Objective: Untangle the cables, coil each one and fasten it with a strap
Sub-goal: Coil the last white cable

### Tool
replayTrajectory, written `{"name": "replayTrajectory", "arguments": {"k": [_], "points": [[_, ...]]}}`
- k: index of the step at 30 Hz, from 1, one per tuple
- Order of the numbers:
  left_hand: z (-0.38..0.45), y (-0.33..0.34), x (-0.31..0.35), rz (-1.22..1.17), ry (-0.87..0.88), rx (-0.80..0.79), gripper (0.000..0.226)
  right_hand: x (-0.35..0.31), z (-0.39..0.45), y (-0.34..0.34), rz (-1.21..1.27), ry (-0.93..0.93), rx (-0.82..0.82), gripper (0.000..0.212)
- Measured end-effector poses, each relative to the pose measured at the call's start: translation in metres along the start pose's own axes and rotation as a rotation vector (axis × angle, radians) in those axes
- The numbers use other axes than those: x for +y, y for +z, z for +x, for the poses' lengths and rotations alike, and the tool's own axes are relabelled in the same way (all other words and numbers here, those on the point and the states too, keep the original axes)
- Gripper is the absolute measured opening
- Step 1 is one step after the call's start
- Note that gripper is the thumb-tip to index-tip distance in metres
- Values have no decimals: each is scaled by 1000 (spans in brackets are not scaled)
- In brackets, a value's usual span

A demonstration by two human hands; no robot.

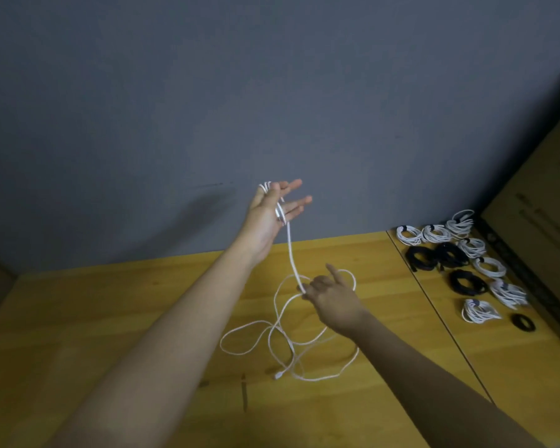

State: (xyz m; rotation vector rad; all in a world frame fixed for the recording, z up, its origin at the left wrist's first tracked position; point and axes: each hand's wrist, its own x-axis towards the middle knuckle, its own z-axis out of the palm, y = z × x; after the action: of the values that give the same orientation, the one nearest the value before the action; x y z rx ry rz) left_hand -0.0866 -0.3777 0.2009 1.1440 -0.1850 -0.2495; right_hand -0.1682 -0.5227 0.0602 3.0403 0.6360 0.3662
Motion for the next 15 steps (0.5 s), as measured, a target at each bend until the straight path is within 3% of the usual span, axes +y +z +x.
{"name": "replayTrajectory", "arguments": {"k": [2,4,6,8,12,15], "points": [[7,4,-14,202,3,27,25,-12,2,-5,-62,-95,-40,46],[8,-4,-28,670,48,16,38,-14,3,-12,-103,-192,83,35],[8,-23,-39,1224,110,-129,34,-4,5,-17,-64,-231,275,30],[2,-38,-41,1551,34,-290,25,15,3,-25,-15,-180,454,25],[-27,-37,-34,1555,-19,-446,24,45,9,-43,39,-1,478,49],[-36,-36,-27,1647,29,-411,31,48,23,-52,125,153,248,68]]}}
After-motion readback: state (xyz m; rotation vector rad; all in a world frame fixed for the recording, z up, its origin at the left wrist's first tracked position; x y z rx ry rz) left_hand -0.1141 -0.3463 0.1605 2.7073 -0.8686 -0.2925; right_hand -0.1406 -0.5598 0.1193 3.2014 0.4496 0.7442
